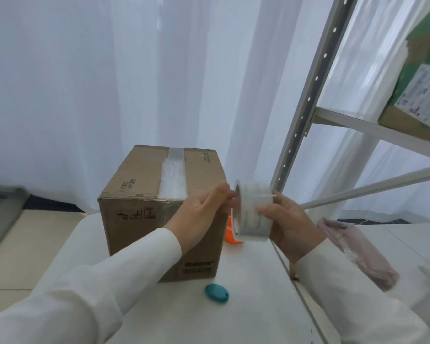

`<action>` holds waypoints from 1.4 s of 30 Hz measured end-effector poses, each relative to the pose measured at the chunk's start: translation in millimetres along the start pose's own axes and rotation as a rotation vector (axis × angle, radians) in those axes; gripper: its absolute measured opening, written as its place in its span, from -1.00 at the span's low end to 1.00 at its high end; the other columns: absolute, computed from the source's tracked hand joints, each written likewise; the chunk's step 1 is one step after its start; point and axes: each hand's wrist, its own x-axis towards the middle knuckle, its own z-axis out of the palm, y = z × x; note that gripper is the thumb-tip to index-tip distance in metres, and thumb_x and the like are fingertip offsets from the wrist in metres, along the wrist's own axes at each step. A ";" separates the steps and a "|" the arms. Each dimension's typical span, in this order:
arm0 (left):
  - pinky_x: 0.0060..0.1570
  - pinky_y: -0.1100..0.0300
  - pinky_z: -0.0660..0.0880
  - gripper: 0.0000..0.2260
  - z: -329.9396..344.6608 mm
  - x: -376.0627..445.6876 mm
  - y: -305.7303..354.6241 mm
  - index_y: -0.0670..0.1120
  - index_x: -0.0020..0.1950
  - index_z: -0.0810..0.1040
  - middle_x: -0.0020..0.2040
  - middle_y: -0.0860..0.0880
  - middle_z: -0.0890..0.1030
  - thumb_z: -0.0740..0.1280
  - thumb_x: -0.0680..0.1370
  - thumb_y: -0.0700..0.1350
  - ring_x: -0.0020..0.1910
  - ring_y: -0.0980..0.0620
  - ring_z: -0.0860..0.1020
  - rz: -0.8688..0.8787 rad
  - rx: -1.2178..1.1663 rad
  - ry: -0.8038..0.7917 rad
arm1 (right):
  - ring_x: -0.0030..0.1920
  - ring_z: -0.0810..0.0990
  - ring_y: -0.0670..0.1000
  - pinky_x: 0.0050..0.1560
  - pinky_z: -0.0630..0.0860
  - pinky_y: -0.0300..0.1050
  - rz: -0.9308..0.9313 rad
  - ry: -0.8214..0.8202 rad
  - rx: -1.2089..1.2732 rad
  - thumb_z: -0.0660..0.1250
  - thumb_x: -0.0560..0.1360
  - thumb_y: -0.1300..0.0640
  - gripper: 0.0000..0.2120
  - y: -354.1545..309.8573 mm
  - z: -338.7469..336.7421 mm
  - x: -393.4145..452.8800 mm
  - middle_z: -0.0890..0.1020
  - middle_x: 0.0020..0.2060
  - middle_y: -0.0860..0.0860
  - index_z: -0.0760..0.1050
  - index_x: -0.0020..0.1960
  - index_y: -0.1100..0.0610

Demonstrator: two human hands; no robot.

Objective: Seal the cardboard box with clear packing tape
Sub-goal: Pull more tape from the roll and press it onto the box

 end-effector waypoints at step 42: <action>-0.09 0.25 0.59 -0.81 11.0 -6.1 14.3 -0.05 0.05 0.55 -0.14 0.04 0.65 0.37 0.45 -0.12 -0.15 0.13 0.62 0.009 0.248 0.020 | -0.10 0.64 0.04 -0.06 0.63 -0.07 0.225 0.052 -0.440 0.23 0.45 0.30 -0.67 -20.8 26.7 -2.7 0.63 -0.04 0.09 0.48 0.21 0.23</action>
